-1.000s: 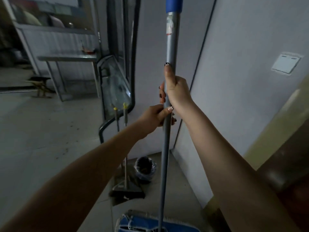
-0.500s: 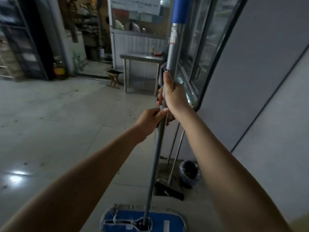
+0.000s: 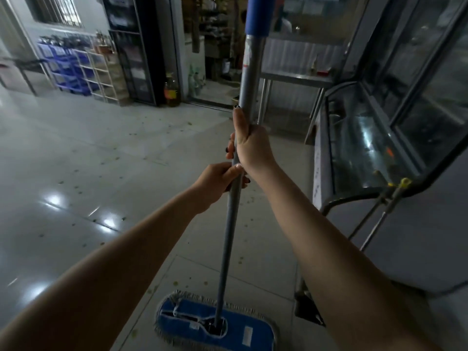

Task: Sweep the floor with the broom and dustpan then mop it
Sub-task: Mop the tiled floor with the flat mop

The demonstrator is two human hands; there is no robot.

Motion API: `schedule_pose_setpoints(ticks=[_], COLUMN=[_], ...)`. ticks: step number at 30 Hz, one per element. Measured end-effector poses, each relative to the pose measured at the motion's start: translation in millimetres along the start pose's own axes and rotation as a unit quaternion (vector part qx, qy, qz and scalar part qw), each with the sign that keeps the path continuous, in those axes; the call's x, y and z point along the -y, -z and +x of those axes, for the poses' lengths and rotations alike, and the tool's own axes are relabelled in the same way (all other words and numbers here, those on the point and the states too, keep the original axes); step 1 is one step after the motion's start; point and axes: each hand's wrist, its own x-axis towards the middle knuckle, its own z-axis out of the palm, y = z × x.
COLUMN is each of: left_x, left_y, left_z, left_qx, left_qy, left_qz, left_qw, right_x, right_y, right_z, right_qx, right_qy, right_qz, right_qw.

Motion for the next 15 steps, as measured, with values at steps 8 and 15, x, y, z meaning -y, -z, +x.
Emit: schedule_pose_setpoints(ticks=[8,15], left_x=[29,45], left_y=[121,220], left_z=[34,34], left_qx=[-0.034,-0.020], left_qy=[0.006,0.004], left_qz=[0.024,0.018], left_qw=[0.999,1.000], right_x=[-12,2], right_y=[-131,-228], right_z=[55,69], right_qx=[0.022,0.025], right_qy=[-0.014,-0.019], right_qz=[-0.029,-0.049], right_qw=[0.999,0.998])
